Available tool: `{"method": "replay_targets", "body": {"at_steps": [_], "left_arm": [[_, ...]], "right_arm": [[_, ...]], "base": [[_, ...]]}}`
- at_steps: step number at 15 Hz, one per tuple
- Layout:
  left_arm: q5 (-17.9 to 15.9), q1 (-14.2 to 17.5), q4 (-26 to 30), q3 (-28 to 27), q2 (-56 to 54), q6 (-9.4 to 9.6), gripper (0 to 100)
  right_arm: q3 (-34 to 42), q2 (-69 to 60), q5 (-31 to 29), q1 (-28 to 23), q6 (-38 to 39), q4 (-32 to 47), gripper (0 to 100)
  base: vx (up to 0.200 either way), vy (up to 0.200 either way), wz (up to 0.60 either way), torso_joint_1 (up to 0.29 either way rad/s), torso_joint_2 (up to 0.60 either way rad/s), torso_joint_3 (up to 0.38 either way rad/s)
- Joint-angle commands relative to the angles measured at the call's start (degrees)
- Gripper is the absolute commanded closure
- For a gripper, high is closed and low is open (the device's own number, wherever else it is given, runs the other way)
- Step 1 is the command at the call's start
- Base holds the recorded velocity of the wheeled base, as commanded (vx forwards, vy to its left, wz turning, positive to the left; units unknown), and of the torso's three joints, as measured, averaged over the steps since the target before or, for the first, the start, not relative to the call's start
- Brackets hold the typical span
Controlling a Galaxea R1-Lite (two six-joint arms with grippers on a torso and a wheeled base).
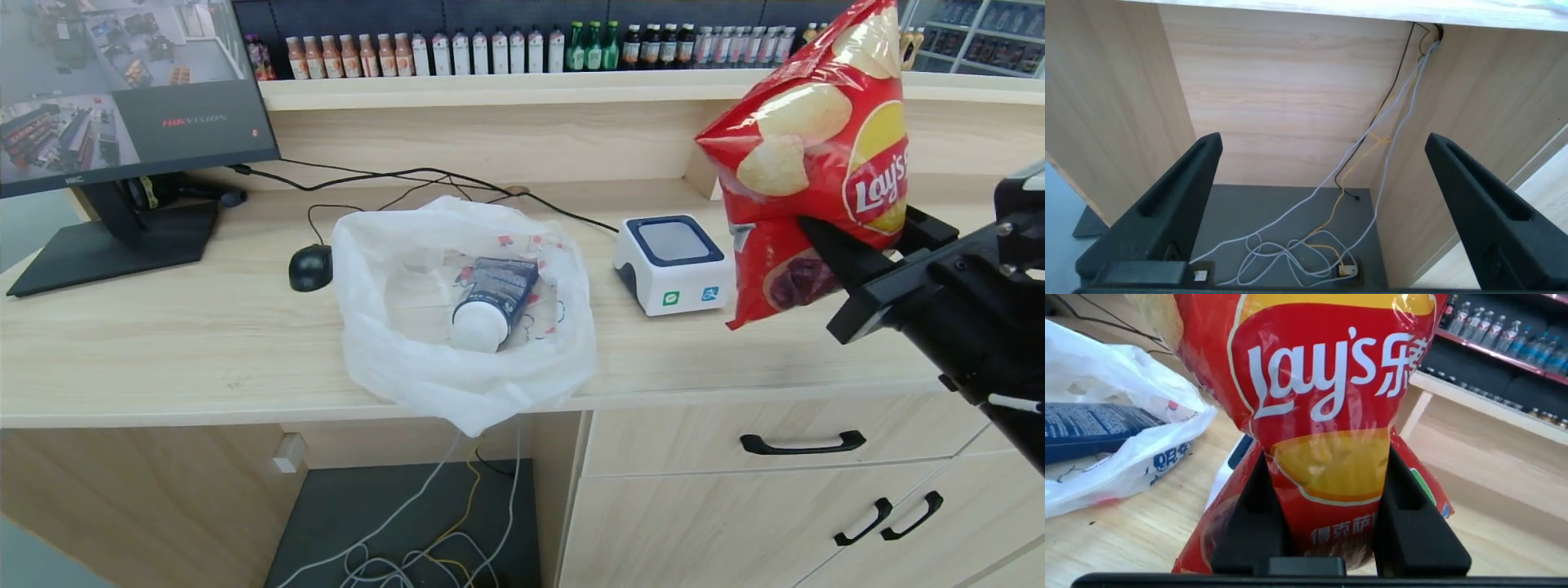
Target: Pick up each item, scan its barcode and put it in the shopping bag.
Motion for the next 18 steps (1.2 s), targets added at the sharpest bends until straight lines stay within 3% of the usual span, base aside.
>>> {"method": "replay_targets", "body": {"at_steps": [1, 7, 10, 12, 15, 18], "left_arm": [[0.01, -0.09, 0.0, 0.0, -0.02, 0.0, 0], [0.01, 0.0, 0.0, 0.0, -0.02, 0.0, 0], [0.01, 0.0, 0.0, 0.0, -0.02, 0.0, 0], [0.01, -0.09, 0.0, 0.0, -0.02, 0.0, 0], [0.01, 0.0, 0.0, 0.0, -0.02, 0.0, 0], [0.01, 0.0, 0.0, 0.0, -0.02, 0.0, 0]], "right_arm": [[-5.08, 0.02, -0.01, 1.0, -1.37, 3.65, 100], [-15.81, 3.98, 1.66, 0.91, -5.77, 11.13, 100], [-17.48, 5.12, 2.8, 0.91, -8.93, 13.59, 100], [-18.09, 5.21, 5.7, 0.65, -11.04, 15.61, 100], [-18.18, 6.96, 15.99, -4.19, -15.7, 15.87, 100], [-18.53, 8.02, 17.92, -5.42, -16.23, 15.87, 100]], "base": [[0.0, 0.0, 0.0, 0.0, 0.0, 0.0], [0.0, 0.0, 0.0, 0.0, 0.0, 0.0], [0.0, 0.0, 0.0, 0.0, 0.0, 0.0], [0.0, 0.0, 0.0, 0.0, 0.0, 0.0], [0.0, 0.0, 0.0, 0.0, 0.0, 0.0], [0.0, 0.0, 0.0, 0.0, 0.0, 0.0]]}}
